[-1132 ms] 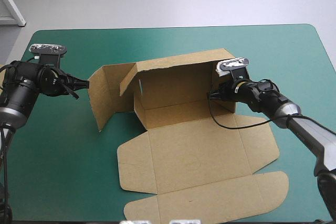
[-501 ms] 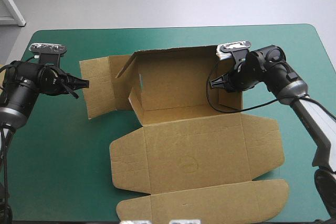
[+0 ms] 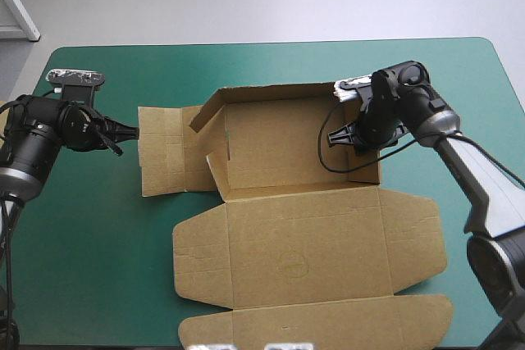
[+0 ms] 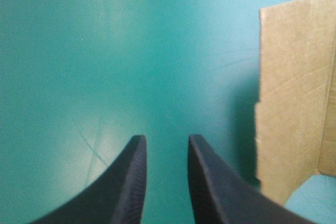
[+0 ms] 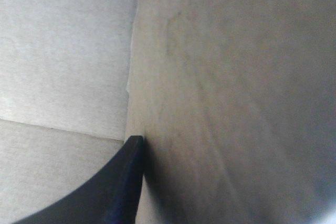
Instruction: Fold the box
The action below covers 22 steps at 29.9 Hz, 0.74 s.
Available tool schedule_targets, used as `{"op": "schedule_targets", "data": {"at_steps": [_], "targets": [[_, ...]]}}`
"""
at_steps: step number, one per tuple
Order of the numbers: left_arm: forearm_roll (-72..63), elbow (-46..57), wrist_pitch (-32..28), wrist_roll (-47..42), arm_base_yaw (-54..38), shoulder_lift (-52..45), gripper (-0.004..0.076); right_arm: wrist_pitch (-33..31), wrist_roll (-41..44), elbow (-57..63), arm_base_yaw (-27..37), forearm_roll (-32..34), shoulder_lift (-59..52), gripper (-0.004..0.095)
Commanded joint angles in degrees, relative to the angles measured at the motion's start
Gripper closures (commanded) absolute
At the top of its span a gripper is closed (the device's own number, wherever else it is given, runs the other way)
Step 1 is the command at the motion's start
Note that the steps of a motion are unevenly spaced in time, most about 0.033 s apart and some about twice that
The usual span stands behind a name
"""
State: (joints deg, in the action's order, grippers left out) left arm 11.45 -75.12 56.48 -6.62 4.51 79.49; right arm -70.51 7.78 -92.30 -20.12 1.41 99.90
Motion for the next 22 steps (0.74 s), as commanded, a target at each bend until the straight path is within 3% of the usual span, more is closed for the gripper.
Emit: {"op": "schedule_targets", "data": {"at_steps": [1, 7, 13, 18, 22], "targets": [[0.2, -1.4, -0.3, -0.1, 0.1, -2.0, 0.0520, 2.2, 0.1, -4.8, 0.0, 0.8, 2.3, 0.0828], [-0.3, -1.4, 1.7, 0.0, 0.1, -2.0, 0.0520, 3.7, 0.3, -13.0, 0.0, 3.6, 9.3, 0.0553], [-5.3, -1.4, 1.7, 4.1, 0.1, -2.0, 0.0520, 5.3, 0.3, -21.9, 0.9, 5.8, 12.1, 0.0457], [-7.1, -1.4, 1.5, 5.5, 0.1, -2.0, 0.0520, -0.2, 0.1, -26.0, 2.9, 5.6, 12.4, 0.0239], [-6.7, -1.4, 0.8, 5.5, 0.1, -2.0, 0.0520, -1.0, -0.6, -26.2, 3.0, 4.7, 10.4, 0.0222]]}}
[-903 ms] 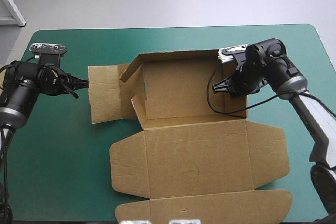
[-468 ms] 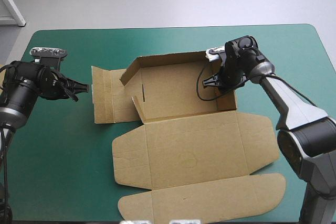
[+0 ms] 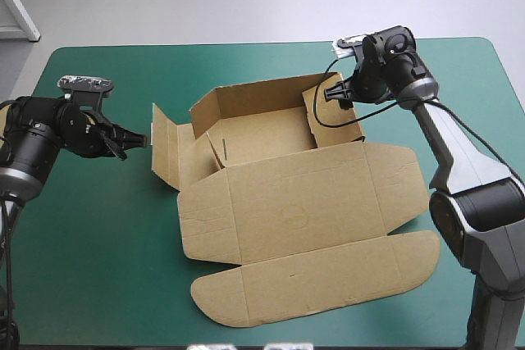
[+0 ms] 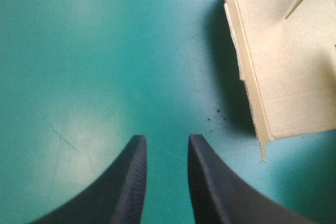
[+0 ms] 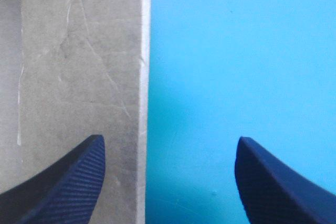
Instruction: Fold the box
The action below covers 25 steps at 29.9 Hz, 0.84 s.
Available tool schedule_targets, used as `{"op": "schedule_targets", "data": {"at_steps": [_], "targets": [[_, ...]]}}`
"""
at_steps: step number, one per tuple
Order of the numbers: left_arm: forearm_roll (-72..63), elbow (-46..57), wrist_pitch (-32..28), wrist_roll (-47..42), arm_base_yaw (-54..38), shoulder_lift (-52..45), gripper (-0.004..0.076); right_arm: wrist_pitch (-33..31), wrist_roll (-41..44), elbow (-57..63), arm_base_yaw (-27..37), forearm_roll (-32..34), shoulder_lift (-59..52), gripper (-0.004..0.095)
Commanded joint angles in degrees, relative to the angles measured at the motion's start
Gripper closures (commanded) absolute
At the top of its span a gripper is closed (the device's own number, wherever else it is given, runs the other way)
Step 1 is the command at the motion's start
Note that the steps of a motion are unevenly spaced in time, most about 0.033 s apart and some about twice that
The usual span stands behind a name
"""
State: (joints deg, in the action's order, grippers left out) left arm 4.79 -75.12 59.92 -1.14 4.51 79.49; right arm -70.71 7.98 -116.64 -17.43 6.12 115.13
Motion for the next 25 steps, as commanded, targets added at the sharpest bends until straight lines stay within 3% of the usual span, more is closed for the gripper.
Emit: {"op": "schedule_targets", "data": {"at_steps": [1, 5, 19, 25], "targets": [[0.0, -1.4, -2.8, 0.0, 0.1, -2.0, 0.0520, -0.8, -1.0, -1.9, 0.2, -1.3, -5.2, 0.0221], [0.0, -1.4, -3.2, 0.0, 0.1, -2.0, 0.0520, -0.8, -2.2, -1.9, 0.2, -4.0, -6.8, 0.0222], [0.0, -1.4, -3.2, 0.0, 0.1, -2.0, 0.0520, 1.9, -5.1, -1.9, 0.2, -0.3, -6.3, 0.0235], [0.0, -1.4, -3.2, 0.0, 0.1, -2.0, 0.0520, 2.6, -6.1, -1.9, 0.2, -3.5, -1.9, 0.0235]]}}
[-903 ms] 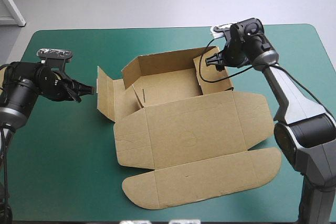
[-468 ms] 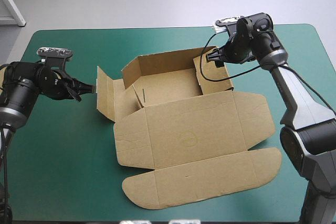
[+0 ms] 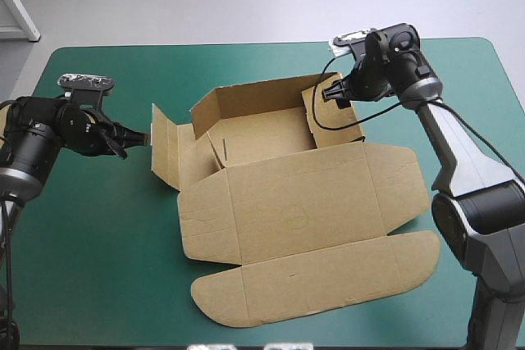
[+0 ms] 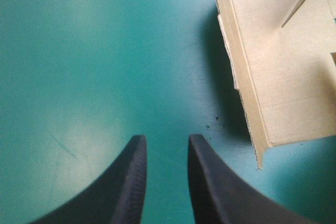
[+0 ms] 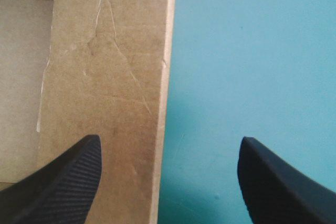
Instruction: Fold the box
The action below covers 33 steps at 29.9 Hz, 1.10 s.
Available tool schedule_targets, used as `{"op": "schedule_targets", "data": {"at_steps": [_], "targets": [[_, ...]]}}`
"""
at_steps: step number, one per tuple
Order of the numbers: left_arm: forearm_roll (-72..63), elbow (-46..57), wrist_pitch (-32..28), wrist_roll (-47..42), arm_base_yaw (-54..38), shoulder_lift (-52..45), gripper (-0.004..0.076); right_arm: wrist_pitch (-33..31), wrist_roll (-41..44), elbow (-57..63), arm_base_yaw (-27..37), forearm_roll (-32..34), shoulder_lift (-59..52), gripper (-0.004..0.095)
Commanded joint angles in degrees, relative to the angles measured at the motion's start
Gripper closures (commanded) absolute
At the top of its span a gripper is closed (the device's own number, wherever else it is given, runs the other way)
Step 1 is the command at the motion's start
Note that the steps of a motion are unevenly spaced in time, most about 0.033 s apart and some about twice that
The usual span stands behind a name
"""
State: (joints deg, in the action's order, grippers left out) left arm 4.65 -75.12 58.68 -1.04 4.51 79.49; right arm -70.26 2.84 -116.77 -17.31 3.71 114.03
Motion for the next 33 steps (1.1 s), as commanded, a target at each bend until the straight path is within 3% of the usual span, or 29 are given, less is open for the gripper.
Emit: {"op": "schedule_targets", "data": {"at_steps": [1, 10, 12, 17, 28, 33], "targets": [[0.1, -1.4, -2.0, -0.1, 0.1, -2.0, 0.0520, 2.4, -1.2, -1.7, 0.1, -1.7, 0.1, 0.0235], [0.1, -1.4, -2.3, -0.1, 0.1, -2.0, 0.0520, 5.2, -1.7, -1.7, 0.1, -5.0, 5.7, 0.0262], [0.1, -1.4, -2.5, -0.1, 0.1, -2.0, 0.0520, 5.2, -2.0, -1.7, 0.1, -5.9, 6.5, 0.0382], [0.1, -1.4, -2.5, -0.1, 0.1, -2.0, 0.0520, 5.8, -6.0, -1.7, 0.1, -9.3, 6.3, 0.0930], [0.2, -1.4, -2.5, -0.1, 0.1, -2.0, 0.0520, 8.7, -6.6, -1.0, -2.6, -5.6, 0.0, 0.0923], [0.2, -1.4, -2.5, -0.1, 0.1, -2.0, 0.0520, 15.0, -4.7, 11.8, -2.9, -3.7, -6.7, 0.0923]]}}
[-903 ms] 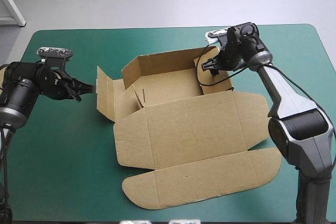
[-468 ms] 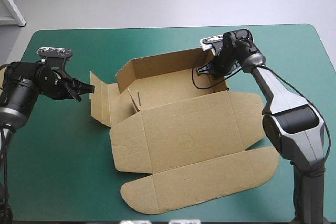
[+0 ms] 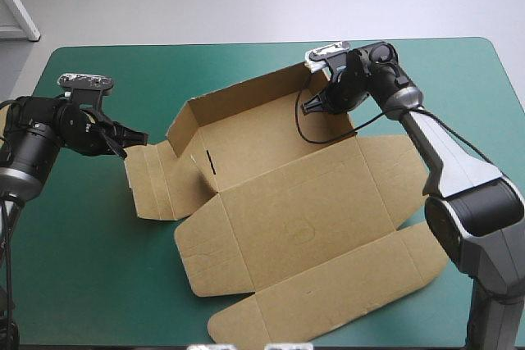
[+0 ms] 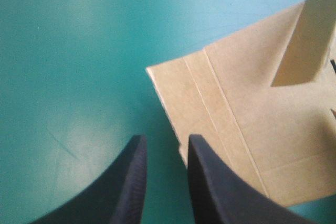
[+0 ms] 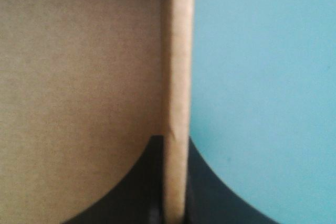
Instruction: Fold the box
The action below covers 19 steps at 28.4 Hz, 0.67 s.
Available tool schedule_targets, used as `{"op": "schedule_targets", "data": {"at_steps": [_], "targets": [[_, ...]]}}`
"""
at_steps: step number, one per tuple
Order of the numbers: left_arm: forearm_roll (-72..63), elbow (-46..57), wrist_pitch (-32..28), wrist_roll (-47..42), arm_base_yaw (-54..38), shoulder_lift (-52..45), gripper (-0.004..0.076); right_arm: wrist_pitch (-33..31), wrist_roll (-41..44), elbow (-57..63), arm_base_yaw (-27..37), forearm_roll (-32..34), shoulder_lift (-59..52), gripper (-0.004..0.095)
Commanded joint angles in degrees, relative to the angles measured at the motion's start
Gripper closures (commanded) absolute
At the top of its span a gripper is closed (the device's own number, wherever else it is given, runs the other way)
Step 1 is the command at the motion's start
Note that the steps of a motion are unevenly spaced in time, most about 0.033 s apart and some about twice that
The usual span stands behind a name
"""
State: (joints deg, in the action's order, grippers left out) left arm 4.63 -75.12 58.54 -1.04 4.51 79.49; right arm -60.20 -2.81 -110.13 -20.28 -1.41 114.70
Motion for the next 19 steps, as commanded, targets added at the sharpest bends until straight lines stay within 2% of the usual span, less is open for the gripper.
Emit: {"op": "schedule_targets", "data": {"at_steps": [1, 5, 10, 19], "targets": [[0.2, -1.4, -2.4, -0.1, 0.1, -2.0, 0.0520, 6.8, 1.2, 8.9, 0.1, 1.4, -9.6, 0.0923], [0.1, -1.4, -2.4, -0.1, 0.1, -2.0, 0.0520, 13.2, 2.8, 20.0, 0.1, 0.8, -17.7, 0.0923], [0.1, -1.4, -2.5, 1.5, 0.1, -2.0, 0.0520, 13.3, 5.0, 25.6, 0.1, 1.4, -25.1, 0.0923], [5.2, -1.4, -2.4, 2.0, 0.1, -2.3, 0.0520, 10.4, 8.6, 25.5, 0.1, 3.6, -35.4, 0.0924]]}}
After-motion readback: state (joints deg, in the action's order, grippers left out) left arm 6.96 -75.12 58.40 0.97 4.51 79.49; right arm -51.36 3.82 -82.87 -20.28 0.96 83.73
